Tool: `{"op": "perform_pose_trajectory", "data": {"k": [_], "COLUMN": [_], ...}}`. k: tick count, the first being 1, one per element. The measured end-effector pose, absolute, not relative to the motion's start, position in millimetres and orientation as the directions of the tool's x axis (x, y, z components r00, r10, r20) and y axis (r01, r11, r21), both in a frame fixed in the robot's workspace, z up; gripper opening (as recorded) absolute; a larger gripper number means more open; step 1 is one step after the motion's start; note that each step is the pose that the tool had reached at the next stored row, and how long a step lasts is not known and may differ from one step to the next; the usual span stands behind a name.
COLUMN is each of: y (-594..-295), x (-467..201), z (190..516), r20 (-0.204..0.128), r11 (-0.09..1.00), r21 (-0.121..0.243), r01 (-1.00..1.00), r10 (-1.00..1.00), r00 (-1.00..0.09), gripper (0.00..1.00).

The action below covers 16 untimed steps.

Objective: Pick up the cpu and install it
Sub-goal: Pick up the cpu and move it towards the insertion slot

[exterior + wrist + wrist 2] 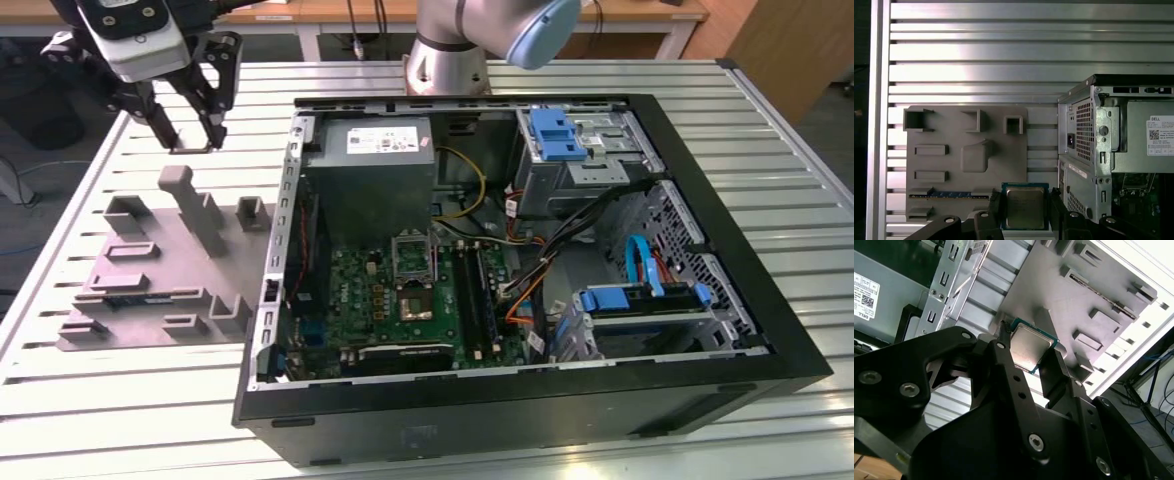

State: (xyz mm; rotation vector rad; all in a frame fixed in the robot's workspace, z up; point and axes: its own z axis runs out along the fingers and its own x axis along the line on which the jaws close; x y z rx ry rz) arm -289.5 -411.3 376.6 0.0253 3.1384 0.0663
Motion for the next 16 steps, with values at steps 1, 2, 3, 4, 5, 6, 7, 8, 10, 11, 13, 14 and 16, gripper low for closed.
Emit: {"op": "perform_pose_trajectory", "data": {"k": [1, 2, 3, 4, 5, 6, 7, 8, 10, 11, 13, 14, 16], "y": [-411.3, -411.3, -411.3, -411.3, -411.3, -411.3, -411.3, -411.3, -411.3, -411.3, -411.3, -411.3, -411.3], "x": [-288.8, -288.0, -287.4, -286.9, -286.5, -286.0, -285.6, -285.2, -284.4, -283.9, -282.6, -281.9, -281.0], "z": [376.5, 376.6, 376.5, 376.6, 376.6, 376.5, 376.6, 376.6, 376.5, 376.6, 376.6, 376.6, 376.6], "r20": [-0.002, -0.002, -0.002, -0.002, -0.002, -0.002, -0.002, -0.002, -0.002, -0.002, -0.002, -0.002, -0.002], "r11": [0.999, 0.999, 0.999, 0.999, 0.999, 0.999, 0.999, 0.999, 0.999, 0.999, 0.999, 0.999, 0.999], "r21": [0.042, 0.042, 0.042, 0.042, 0.042, 0.042, 0.042, 0.042, 0.042, 0.042, 0.042, 0.042, 0.042], "r01": [0.016, 0.016, 0.016, 0.016, 0.016, 0.016, 0.016, 0.016, 0.016, 0.016, 0.016, 0.016, 0.016], "r10": [0.016, 0.016, 0.016, 0.016, 0.016, 0.016, 0.016, 0.016, 0.016, 0.016, 0.016, 0.016, 0.016], "r00": [-1.0, -1.0, -1.0, -1.0, -1.0, -1.0, -1.0, -1.0, -1.0, -1.0, -1.0, -1.0, -1.0], "gripper": [0.47, 0.47, 0.47, 0.47, 0.47, 0.47, 0.47, 0.47, 0.47, 0.47, 0.47, 0.47, 0.47]}}
